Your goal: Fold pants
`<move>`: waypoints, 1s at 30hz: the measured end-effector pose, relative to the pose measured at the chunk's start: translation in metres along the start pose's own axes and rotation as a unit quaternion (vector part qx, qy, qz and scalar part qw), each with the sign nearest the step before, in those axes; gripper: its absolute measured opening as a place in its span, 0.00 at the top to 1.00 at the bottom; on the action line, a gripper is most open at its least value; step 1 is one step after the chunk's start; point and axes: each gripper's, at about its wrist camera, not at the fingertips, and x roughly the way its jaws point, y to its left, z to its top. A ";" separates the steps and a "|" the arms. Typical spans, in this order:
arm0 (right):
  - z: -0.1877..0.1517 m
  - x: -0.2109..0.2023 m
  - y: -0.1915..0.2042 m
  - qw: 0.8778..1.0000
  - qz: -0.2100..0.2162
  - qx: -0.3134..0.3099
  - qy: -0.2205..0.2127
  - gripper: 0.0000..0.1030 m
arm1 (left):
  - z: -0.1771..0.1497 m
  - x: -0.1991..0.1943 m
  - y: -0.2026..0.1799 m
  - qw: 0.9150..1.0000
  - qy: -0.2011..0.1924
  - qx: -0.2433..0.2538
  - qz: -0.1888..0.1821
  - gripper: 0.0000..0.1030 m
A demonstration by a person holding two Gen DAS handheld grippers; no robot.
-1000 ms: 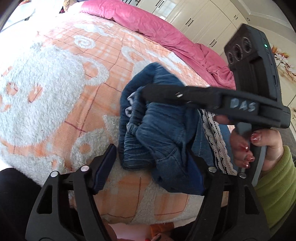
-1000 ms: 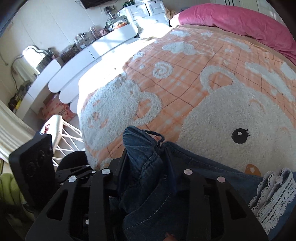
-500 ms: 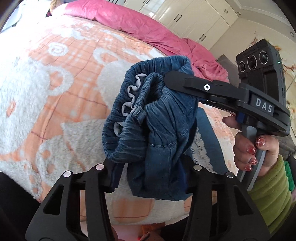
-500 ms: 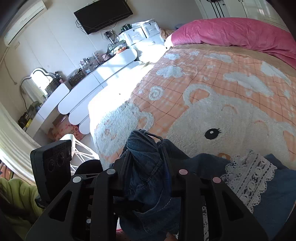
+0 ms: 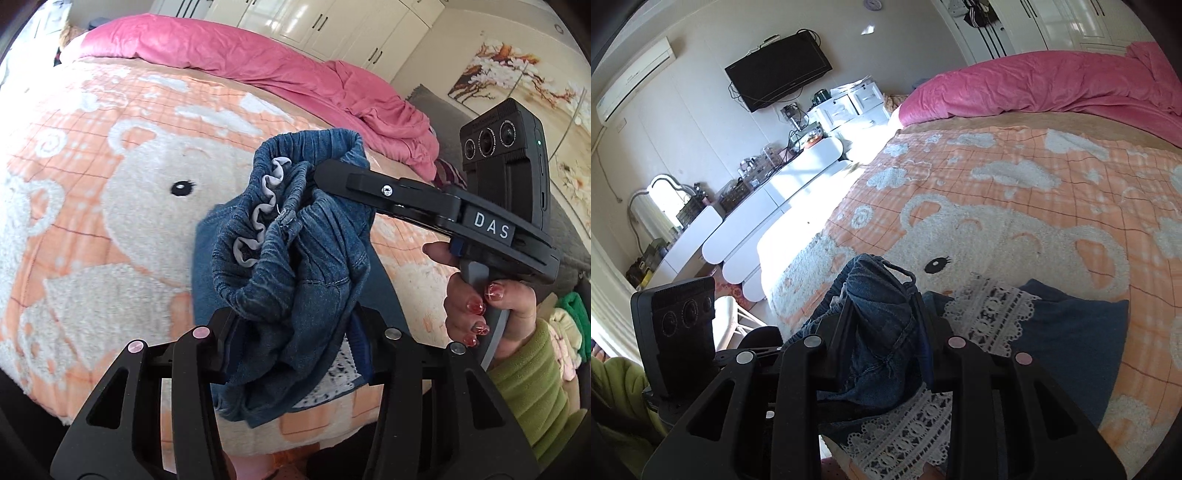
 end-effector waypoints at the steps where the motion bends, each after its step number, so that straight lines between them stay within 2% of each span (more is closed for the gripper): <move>1: -0.002 -0.004 -0.006 1.000 -0.002 0.005 -0.005 0.73 | 0.000 0.004 -0.005 1.000 0.002 0.006 0.001 0.61; 7: -0.025 -0.018 -0.038 0.999 -0.025 0.028 -0.037 0.73 | 0.004 0.028 -0.032 1.000 0.014 0.021 0.002 0.61; 10: -0.036 -0.022 -0.055 0.997 -0.026 0.059 -0.036 0.73 | 0.002 0.038 -0.039 0.999 0.023 0.025 0.003 0.61; 15: -0.042 -0.032 -0.065 0.995 -0.074 0.059 -0.036 0.68 | -0.005 0.046 -0.051 0.999 0.019 0.036 -0.009 0.60; 17: -0.045 -0.039 -0.068 0.993 -0.104 0.051 -0.037 0.65 | -0.010 0.048 -0.053 0.999 0.026 0.044 -0.020 0.50; 18: -0.046 -0.043 -0.072 0.991 -0.112 0.058 -0.040 0.60 | -0.012 0.047 -0.054 0.998 0.030 0.047 -0.034 0.48; 21: -0.046 -0.053 -0.085 0.988 -0.122 0.083 -0.051 0.56 | -0.018 0.041 -0.055 0.995 0.040 0.045 -0.078 0.44; 23: -0.048 -0.058 -0.087 0.986 -0.128 0.091 -0.053 0.53 | -0.020 0.027 -0.052 0.994 0.031 0.056 -0.089 0.43; 25: -0.049 -0.059 -0.080 0.988 -0.119 0.087 -0.055 0.45 | -0.017 0.015 -0.045 0.996 0.010 0.052 -0.071 0.43; 27: -0.047 -0.057 -0.063 0.989 -0.114 0.073 -0.059 0.27 | -0.015 0.008 -0.036 0.998 0.001 0.054 -0.025 0.43; 30: -0.044 -0.043 -0.039 0.990 -0.127 0.041 -0.038 0.22 | -0.011 0.022 -0.028 0.998 0.011 0.058 0.038 0.47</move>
